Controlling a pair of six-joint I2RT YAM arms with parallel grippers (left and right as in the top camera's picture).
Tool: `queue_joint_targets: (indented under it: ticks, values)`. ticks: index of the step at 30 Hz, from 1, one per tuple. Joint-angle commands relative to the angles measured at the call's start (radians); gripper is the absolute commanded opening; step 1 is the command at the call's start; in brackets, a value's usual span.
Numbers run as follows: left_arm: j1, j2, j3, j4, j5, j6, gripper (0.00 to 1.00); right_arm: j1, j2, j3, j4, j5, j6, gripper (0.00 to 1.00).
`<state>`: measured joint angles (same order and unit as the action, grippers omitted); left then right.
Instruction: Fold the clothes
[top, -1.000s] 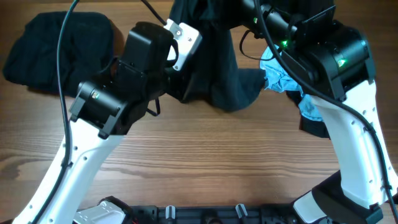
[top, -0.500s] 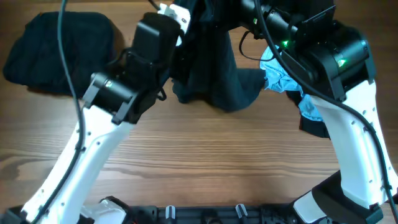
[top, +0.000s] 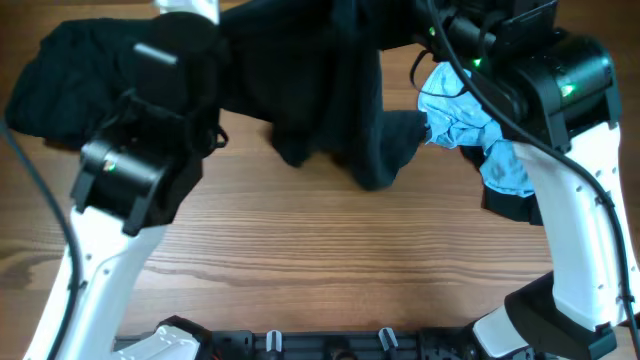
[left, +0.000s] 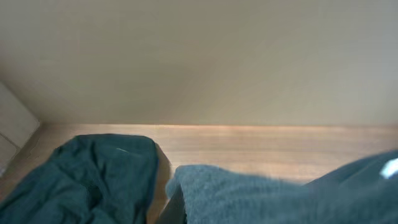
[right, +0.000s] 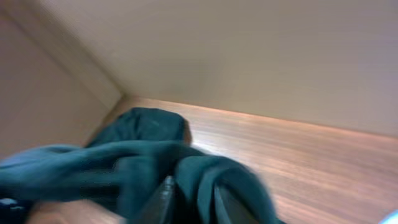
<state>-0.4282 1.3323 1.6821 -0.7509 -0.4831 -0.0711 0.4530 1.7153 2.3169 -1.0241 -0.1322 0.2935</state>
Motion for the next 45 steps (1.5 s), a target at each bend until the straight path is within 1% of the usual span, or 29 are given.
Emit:
queue_joint_targets:
  ticks: [1,2,4,5,8,9,12,13,16,23,27,29,33,39,40,45]
  values:
    - [0.021,-0.045,0.011,0.018,-0.028,-0.02,0.04,-0.009,-0.004,0.018,-0.026,0.08,-0.007,0.29]
    - [0.021,-0.046,0.011,0.019,-0.028,-0.02,0.04,-0.009,-0.004,0.018,-0.034,0.089,-0.007,0.32]
    - [0.021,-0.047,0.011,0.021,-0.028,-0.02,0.04,-0.009,-0.004,0.018,-0.055,0.091,-0.028,0.48]
    - [0.021,-0.047,0.011,0.021,-0.028,-0.02,0.04,-0.009,-0.004,0.018,-0.07,0.092,-0.032,0.57]
    - [0.021,-0.047,0.011,0.026,-0.028,-0.019,0.04,-0.009,-0.004,0.018,-0.129,0.092,-0.032,0.69]
    - [0.021,-0.047,0.011,0.028,-0.029,-0.019,0.04,-0.011,-0.004,0.01,-0.165,0.092,-0.032,0.74]
    - [0.021,-0.047,0.011,0.048,-0.061,-0.019,0.04,-0.024,-0.002,-0.03,-0.257,0.084,-0.023,0.85]
    - [0.021,-0.047,0.011,0.06,-0.079,-0.019,0.04,-0.027,-0.002,-0.049,-0.281,0.076,-0.019,0.87]
    - [0.021,-0.047,0.011,0.092,-0.107,-0.019,0.04,-0.029,0.0,-0.126,-0.309,0.017,-0.021,0.88]
    - [0.022,-0.048,0.011,0.198,-0.249,-0.018,0.04,-0.029,0.004,-0.336,-0.279,-0.082,-0.033,0.88]
    - [0.056,-0.048,0.011,0.289,-0.256,-0.013,0.04,-0.027,0.004,-0.452,-0.262,-0.129,-0.068,0.87]
    - [0.078,-0.047,0.011,0.338,-0.256,-0.012,0.04,-0.018,0.004,-0.525,-0.24,-0.163,-0.113,0.87]
    - [0.106,-0.047,0.011,0.394,-0.255,-0.012,0.04,0.01,0.004,-0.644,-0.185,-0.169,-0.171,0.87]
    - [0.113,-0.042,0.011,0.502,-0.255,-0.012,0.04,0.099,0.004,-0.759,-0.116,-0.169,-0.241,0.85]
    - [0.113,-0.04,0.011,0.525,-0.255,-0.012,0.04,0.119,0.004,-0.765,-0.109,-0.167,-0.242,0.84]
    - [0.113,-0.04,0.011,0.538,-0.255,-0.012,0.04,0.177,0.004,-0.769,-0.069,-0.153,-0.275,0.83]
